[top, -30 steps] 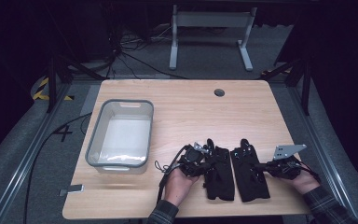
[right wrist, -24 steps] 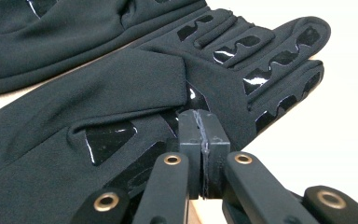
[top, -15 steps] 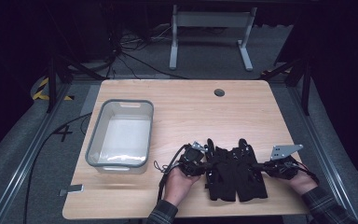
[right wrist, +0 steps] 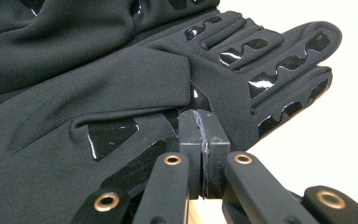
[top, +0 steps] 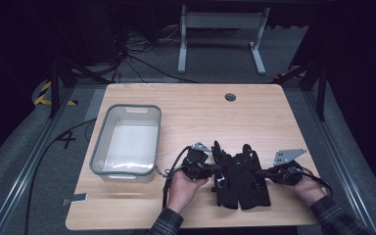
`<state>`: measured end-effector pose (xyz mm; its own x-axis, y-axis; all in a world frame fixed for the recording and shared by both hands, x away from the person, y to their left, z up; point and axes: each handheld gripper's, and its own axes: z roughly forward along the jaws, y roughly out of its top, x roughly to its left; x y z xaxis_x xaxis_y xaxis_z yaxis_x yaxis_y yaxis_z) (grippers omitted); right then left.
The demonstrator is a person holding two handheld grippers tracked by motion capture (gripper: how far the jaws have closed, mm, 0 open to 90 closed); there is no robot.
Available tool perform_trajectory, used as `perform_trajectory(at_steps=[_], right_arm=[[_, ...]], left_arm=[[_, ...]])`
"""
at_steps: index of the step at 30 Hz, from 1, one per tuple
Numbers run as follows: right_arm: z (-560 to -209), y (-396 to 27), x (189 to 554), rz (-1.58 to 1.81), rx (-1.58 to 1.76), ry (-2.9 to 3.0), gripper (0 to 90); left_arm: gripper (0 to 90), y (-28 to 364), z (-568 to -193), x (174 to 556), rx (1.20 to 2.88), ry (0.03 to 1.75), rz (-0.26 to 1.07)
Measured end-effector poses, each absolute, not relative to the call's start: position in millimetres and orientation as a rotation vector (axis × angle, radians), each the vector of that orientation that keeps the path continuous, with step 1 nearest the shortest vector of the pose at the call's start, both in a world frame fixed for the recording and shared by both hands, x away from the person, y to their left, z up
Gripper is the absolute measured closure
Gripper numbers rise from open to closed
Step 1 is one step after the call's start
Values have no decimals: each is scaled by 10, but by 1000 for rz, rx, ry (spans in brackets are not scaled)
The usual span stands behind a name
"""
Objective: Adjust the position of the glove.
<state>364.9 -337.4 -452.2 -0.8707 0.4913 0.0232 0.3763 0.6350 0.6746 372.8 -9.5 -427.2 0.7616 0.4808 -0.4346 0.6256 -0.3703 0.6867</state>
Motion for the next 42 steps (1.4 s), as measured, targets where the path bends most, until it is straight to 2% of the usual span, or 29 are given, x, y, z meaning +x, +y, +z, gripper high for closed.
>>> perform_trajectory(at_steps=[12,28,42], right_arm=[[-4529,-3308,3700,1076,720,2704,900],[-4526,-3244,3749,1069,703,2709,900],[-4522,-3210,3757,1053,684,2709,900]], left_arm=[[872,-231,-4194,3786,1992,782,-245],[872,-464,-4108,3874,2039,748,-213],[872,-307,-4140,3758,2023,796,-213]])
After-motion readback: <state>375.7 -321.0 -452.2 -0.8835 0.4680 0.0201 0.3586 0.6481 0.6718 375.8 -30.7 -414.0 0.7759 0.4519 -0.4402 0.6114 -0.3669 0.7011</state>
